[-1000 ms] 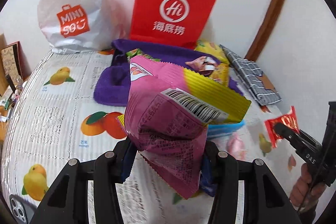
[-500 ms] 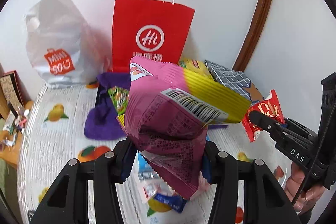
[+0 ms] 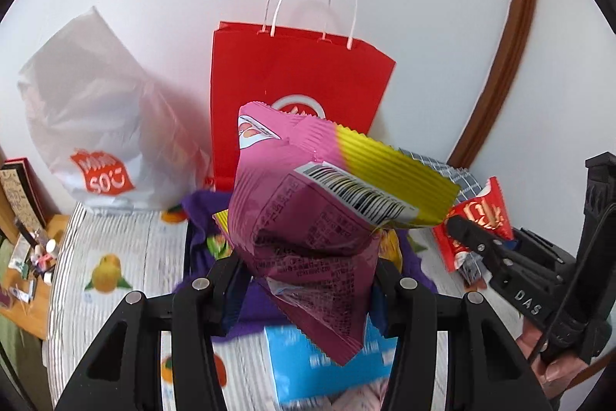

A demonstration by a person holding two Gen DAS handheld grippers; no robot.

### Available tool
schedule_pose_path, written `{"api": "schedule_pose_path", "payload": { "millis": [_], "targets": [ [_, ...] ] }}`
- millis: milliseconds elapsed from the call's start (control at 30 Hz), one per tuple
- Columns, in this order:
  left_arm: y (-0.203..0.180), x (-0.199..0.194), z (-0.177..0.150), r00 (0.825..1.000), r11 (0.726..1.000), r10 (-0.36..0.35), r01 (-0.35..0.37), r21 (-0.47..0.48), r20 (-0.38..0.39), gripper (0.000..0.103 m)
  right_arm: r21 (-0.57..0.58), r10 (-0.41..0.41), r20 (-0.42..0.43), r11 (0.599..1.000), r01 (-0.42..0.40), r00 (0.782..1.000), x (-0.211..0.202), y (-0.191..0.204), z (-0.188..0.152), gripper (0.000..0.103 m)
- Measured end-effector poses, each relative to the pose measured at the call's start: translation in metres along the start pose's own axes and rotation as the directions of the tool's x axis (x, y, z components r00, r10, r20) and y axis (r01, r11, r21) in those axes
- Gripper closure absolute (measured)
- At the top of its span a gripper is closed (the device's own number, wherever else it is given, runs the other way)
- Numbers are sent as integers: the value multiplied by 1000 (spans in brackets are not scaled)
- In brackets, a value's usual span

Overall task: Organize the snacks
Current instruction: 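Carry the red packet and pink-yellow bag over the purple towel with both tools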

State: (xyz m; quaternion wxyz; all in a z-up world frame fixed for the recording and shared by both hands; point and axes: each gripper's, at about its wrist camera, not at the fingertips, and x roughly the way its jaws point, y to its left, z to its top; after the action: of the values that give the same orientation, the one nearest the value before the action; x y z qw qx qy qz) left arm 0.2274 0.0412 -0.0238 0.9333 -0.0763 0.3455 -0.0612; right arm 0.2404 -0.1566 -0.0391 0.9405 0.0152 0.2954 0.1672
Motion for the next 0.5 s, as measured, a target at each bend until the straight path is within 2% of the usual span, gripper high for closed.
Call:
{"api": "schedule_pose_path", "payload": {
  "millis": [200,267,400,500],
  "targets": [
    [2,24,37,998,997,60,-61,43,23,54,-4,22,10,1000,-22,1000,35,2,39,75],
    [8,33,47,997,997,72,-73,31,33,54,2,36,23,999,-36,999,45,1,47,75],
    [24,59,46,995,995,96,-97,30,28,54,11,62,7,998,-62,998,67,-7,39,75],
    [36,85,45,990,990,140,-139,17,-29,54,9,18,-63,1000,-17,998,95,-13,33,75]
  ]
}}
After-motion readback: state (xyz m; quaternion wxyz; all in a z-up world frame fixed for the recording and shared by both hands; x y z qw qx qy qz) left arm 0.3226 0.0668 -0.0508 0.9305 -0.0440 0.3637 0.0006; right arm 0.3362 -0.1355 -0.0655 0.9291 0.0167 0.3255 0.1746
